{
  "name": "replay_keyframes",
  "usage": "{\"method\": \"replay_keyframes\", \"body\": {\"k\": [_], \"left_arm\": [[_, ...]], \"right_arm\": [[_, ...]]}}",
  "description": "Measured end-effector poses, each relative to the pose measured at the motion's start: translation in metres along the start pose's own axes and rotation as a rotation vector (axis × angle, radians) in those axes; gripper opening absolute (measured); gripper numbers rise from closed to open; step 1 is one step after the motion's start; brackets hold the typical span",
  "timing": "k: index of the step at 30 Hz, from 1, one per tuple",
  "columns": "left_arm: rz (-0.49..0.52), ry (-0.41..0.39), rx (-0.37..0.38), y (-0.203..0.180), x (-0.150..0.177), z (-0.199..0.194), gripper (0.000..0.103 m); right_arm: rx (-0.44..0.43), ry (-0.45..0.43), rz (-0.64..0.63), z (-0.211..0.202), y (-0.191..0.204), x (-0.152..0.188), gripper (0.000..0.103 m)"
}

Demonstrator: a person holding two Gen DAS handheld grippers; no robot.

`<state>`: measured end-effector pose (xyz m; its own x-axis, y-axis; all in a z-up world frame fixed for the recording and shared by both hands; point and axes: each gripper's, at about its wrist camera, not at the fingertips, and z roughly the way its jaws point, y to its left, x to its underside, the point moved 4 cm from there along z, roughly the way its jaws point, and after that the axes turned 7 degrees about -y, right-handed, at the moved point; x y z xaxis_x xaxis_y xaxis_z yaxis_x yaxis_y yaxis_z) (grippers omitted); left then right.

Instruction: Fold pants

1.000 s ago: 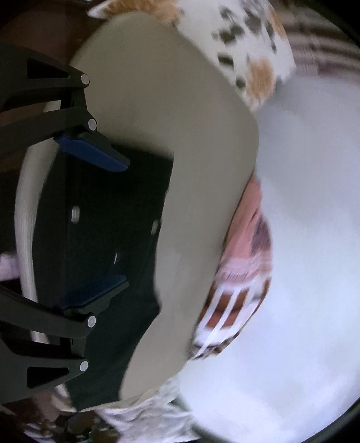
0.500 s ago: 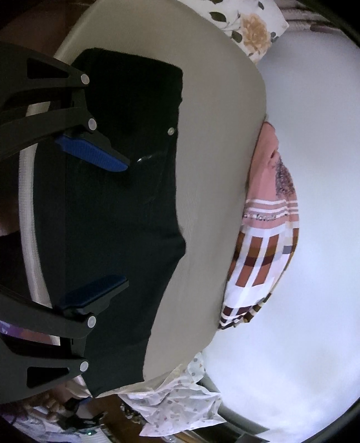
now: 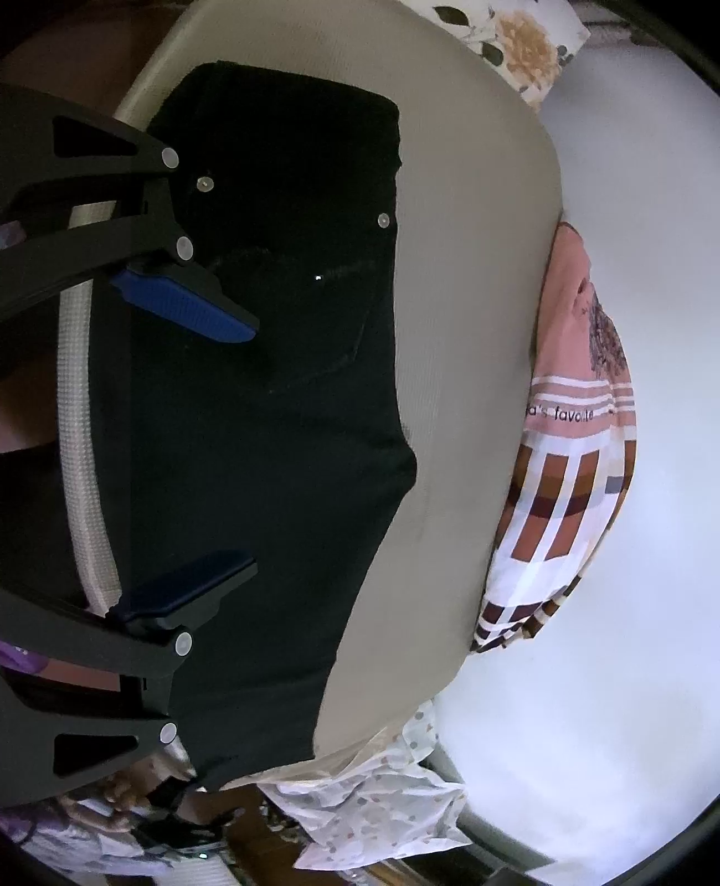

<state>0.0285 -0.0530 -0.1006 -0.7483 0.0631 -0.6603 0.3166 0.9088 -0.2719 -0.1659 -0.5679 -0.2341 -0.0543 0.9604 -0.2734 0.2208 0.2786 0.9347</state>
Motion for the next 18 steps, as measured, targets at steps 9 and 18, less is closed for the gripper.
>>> {"method": "replay_keyframes", "body": {"k": [9, 18], "left_arm": [[0.013, -0.011, 0.001, 0.0, 0.001, 0.002, 0.078], [0.021, -0.019, -0.023, 0.01, 0.0, 0.004, 0.078]], "right_arm": [[0.126, 0.035, -0.118, 0.022, 0.015, 0.001, 0.073], [0.099, 0.069, -0.067, 0.021, 0.008, -0.004, 0.073]]}}
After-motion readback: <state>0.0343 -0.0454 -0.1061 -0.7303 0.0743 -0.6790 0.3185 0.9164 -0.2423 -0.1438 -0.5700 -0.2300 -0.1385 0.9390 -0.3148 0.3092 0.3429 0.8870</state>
